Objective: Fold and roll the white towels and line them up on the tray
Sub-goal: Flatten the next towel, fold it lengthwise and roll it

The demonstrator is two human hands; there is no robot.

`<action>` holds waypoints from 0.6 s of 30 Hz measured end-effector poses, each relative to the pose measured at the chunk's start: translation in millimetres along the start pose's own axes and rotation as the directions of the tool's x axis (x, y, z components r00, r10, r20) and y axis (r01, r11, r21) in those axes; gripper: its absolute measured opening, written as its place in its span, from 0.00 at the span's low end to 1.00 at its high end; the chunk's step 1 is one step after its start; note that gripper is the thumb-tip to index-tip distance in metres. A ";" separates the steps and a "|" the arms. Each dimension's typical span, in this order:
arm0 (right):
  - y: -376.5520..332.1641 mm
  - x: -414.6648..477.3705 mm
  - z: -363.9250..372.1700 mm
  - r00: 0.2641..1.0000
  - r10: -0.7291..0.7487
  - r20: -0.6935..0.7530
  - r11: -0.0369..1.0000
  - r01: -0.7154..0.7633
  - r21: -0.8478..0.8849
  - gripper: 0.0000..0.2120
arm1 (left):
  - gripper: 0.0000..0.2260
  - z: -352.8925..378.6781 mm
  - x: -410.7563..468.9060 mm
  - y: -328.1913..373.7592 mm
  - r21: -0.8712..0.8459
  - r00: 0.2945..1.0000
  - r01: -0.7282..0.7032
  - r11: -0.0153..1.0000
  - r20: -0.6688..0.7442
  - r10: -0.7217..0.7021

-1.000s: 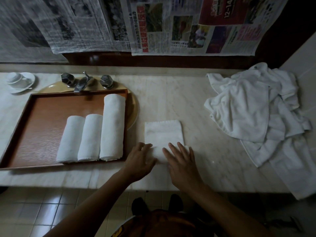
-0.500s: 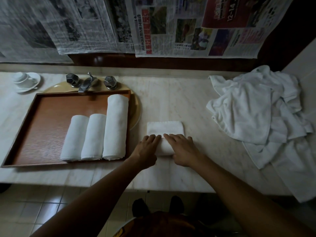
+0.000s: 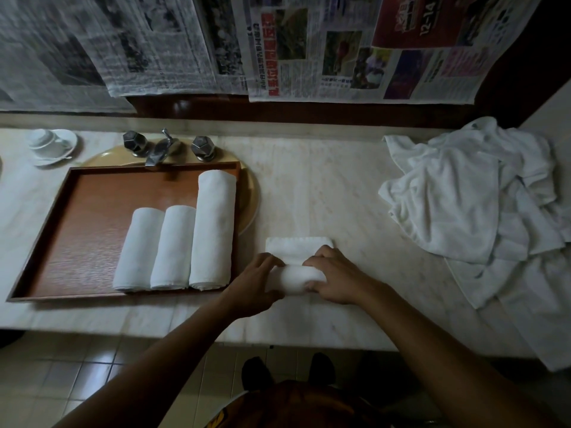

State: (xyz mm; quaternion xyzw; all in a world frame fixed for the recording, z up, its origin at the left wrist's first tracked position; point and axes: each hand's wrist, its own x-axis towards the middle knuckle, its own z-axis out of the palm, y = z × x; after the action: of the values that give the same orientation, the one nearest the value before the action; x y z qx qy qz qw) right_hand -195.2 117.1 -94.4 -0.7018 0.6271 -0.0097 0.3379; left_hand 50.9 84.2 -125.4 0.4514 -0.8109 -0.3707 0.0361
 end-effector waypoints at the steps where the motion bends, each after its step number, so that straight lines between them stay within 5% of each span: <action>1: -0.1 2.6 -3.2 1.000 0.007 0.022 1.000 -0.007 0.014 0.24 | 0.28 -0.5 -0.2 -2.0 -0.021 1.000 0.018 1.000 -0.003 -0.019; 7: 0.9 20.2 -12.9 0.993 0.121 0.013 0.991 -0.122 0.054 0.25 | 0.26 -10.7 11.6 5.1 -0.139 0.975 0.215 0.967 0.080 -0.206; 12: -22.4 6.1 2.3 0.979 -0.031 -0.202 0.965 -0.023 -0.260 0.24 | 0.29 -24.7 30.8 2.4 -0.251 0.951 0.304 0.919 0.140 -0.277; 15: -32.1 -8.0 27.6 0.960 -0.104 -0.260 0.932 0.003 -0.363 0.37 | 0.24 -26.9 33.8 10.0 -0.450 0.914 0.393 0.802 0.100 -0.392; 18: -26.3 -2.0 36.3 0.971 -0.089 -0.224 0.897 -0.020 -0.442 0.49 | 0.38 -18.4 33.3 7.0 -0.495 0.877 0.430 0.755 0.033 -0.479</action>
State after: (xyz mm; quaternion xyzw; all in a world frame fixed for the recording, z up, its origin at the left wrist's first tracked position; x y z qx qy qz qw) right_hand -156.8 135.2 -108.8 -0.7649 0.6361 0.0425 0.0921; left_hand 33.5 50.7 -116.9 0.6280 -0.5537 -0.5383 0.0963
